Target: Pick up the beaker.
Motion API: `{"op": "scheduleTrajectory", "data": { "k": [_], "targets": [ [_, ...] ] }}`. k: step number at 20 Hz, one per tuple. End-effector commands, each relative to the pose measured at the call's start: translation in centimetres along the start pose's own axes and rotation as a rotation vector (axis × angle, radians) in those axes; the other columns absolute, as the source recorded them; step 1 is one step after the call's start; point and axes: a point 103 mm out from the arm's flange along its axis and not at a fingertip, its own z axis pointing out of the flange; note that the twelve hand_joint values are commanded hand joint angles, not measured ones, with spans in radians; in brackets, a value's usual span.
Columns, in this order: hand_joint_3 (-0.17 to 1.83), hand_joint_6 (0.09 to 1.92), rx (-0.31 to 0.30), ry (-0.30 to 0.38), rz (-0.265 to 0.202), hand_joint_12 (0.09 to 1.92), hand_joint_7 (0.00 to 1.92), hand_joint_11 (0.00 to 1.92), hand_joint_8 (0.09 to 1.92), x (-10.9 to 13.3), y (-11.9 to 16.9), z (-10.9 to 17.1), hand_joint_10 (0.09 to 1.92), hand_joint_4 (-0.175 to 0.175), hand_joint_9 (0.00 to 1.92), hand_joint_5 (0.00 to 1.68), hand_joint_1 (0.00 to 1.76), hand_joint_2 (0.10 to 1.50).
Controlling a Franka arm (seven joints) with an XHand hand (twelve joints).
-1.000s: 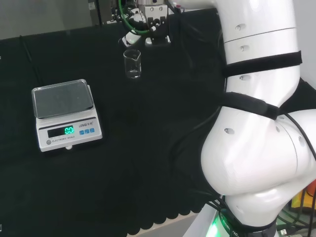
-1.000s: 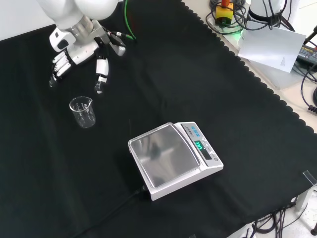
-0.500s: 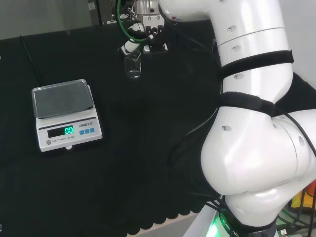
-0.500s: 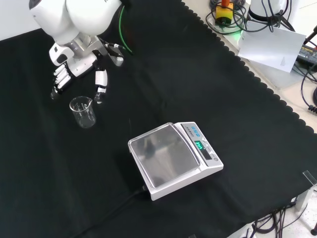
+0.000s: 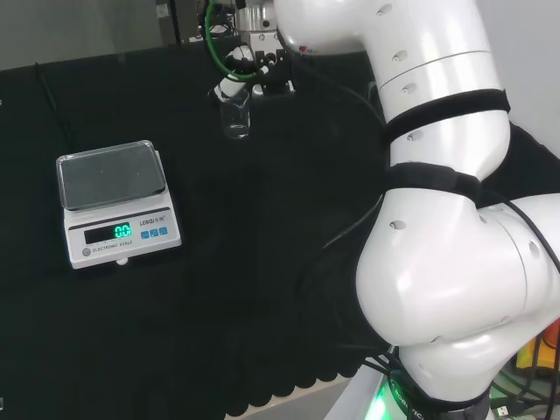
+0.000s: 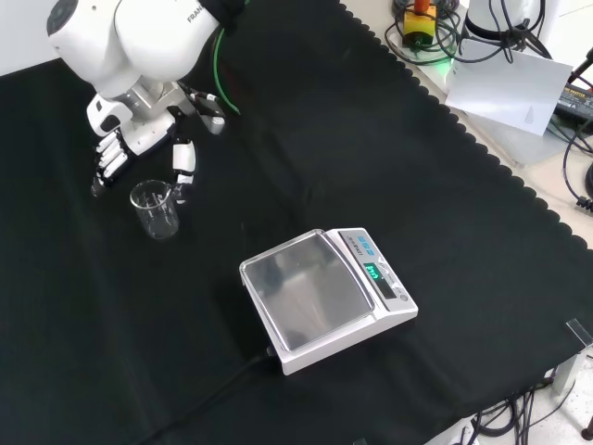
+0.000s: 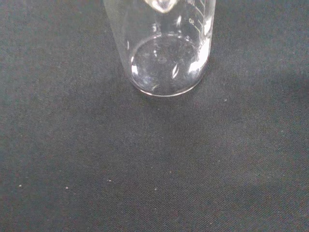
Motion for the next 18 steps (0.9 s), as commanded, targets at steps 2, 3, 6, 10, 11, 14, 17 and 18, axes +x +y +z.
{"op": "scheduleTrajectory", "data": {
  "k": [2,3,6,10,11,14,17,18],
  "targets": [
    [0.19,0.09,0.04,-0.017,0.011,1.29,0.0,0.0,0.66,-0.2,1.3,2.0,0.82,0.011,0.15,0.09,0.52,0.74],
    [0.19,0.09,0.043,-0.018,0.011,1.29,0.0,0.0,0.66,-0.2,1.5,2.1,0.82,0.011,0.15,0.09,0.52,0.74],
    [0.19,0.09,0.052,-0.027,0.014,1.29,0.0,0.0,0.66,-0.3,2.0,2.6,0.83,0.011,0.15,0.09,0.52,0.74],
    [0.19,0.09,0.062,-0.032,0.021,1.29,0.0,0.0,0.66,-0.3,2.4,3.0,0.83,0.012,0.15,0.1,0.51,0.74],
    [0.19,0.09,0.065,-0.034,0.022,1.29,0.0,0.0,0.66,-0.3,2.5,3.1,0.83,0.012,0.15,0.1,0.52,0.74],
    [0.19,0.09,0.067,-0.035,0.023,1.29,0.0,0.0,0.66,-0.2,2.5,3.2,0.83,0.012,0.15,0.12,0.53,0.74],
    [0.2,0.09,0.048,-0.037,0.029,1.32,0.04,0.0,0.68,-0.2,2.5,3.3,0.83,0.015,0.2,0.19,0.61,0.76],
    [0.21,0.09,0.034,-0.038,0.033,1.37,0.07,0.0,0.69,-0.2,2.4,3.3,0.82,0.018,0.25,0.22,0.64,0.76]
  ]
}}
